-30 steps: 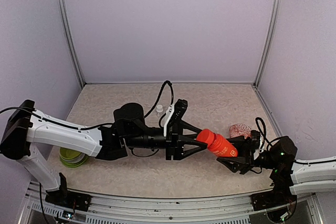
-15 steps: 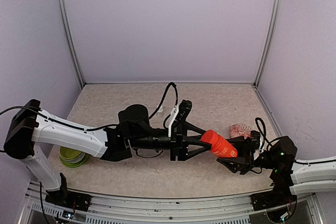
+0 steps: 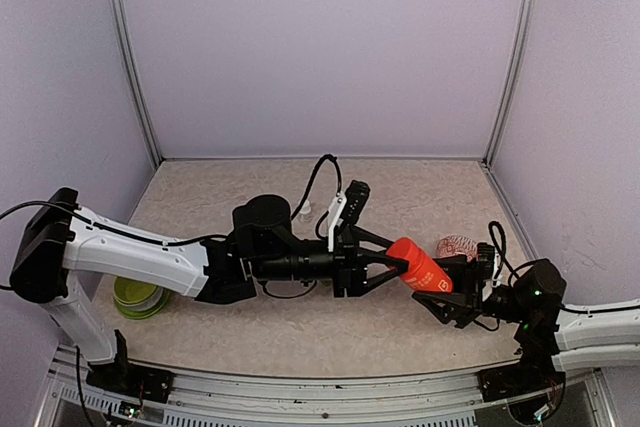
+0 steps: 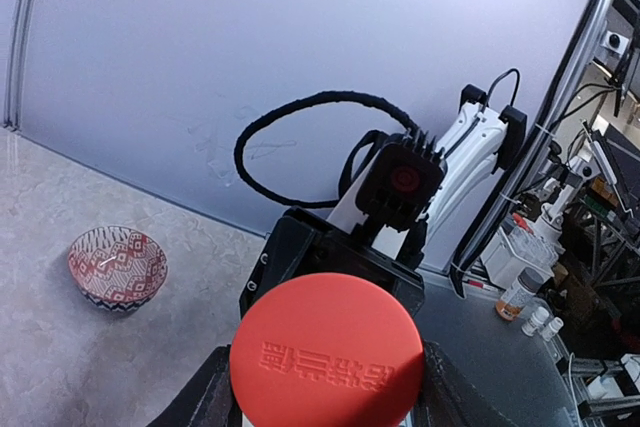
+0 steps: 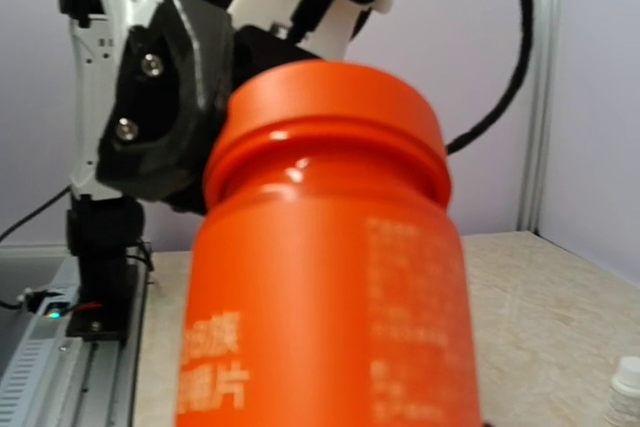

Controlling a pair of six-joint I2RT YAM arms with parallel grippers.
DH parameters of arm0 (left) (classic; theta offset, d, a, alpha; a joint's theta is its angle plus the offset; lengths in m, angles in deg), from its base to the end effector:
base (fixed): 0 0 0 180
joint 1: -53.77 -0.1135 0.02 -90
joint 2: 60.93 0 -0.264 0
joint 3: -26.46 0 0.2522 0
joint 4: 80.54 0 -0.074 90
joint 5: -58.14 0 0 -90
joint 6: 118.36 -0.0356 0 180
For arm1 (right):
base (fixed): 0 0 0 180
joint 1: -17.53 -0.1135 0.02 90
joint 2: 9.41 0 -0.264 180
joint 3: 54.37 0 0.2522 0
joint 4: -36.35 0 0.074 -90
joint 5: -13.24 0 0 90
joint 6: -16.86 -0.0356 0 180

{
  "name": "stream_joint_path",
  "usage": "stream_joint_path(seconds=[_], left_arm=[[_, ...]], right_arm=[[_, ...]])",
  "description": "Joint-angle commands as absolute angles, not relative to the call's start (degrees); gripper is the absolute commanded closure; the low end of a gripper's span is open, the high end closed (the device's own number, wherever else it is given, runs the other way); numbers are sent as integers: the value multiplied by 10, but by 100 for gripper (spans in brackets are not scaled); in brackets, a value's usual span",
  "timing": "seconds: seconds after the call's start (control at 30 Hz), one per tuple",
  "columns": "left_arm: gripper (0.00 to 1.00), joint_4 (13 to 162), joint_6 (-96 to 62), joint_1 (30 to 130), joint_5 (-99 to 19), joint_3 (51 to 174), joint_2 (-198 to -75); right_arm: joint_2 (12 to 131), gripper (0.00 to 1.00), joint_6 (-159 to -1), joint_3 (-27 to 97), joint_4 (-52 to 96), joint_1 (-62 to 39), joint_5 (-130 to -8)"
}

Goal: Sort the pills into containers
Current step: Close the lid of the pill bottle.

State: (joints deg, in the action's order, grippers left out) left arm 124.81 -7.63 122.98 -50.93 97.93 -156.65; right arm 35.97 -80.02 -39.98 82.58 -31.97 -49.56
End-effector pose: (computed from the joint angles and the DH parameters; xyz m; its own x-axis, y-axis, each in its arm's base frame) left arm 0.1254 -0.3630 0.2747 -0.3474 -0.0274 -0.9373 0.9372 0.0218 -0.3480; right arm 0.0868 0.1267 0.1993 0.0542 0.2275 -0.9723 -0.9763 0.2166 -0.0037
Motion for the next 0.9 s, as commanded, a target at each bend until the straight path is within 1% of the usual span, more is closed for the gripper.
stream_joint_path(seconds=[0.0,0.27,0.33,0.53,0.67,0.87], left_arm=[[53,1208,-32,1233,-466,999,-1588],[52,1152,12,1232,-441,1025,-1601],[50,1144,21,1232,-443,1031,-1604],[49,1132,29,1230,-447,1039,-1607],[44,1148,30,1225,-453,1027,-1600],[35,1169,32,1218,-459,1006,-1590]], right_arm=[[341,97,-785,-380,814,-332,-526],[311,97,-770,-383,784,-335,-588],[308,98,-768,-383,782,-335,-596],[311,97,-763,-381,776,-339,-600],[316,97,-763,-379,777,-340,-596],[314,97,-764,-381,780,-341,-599]])
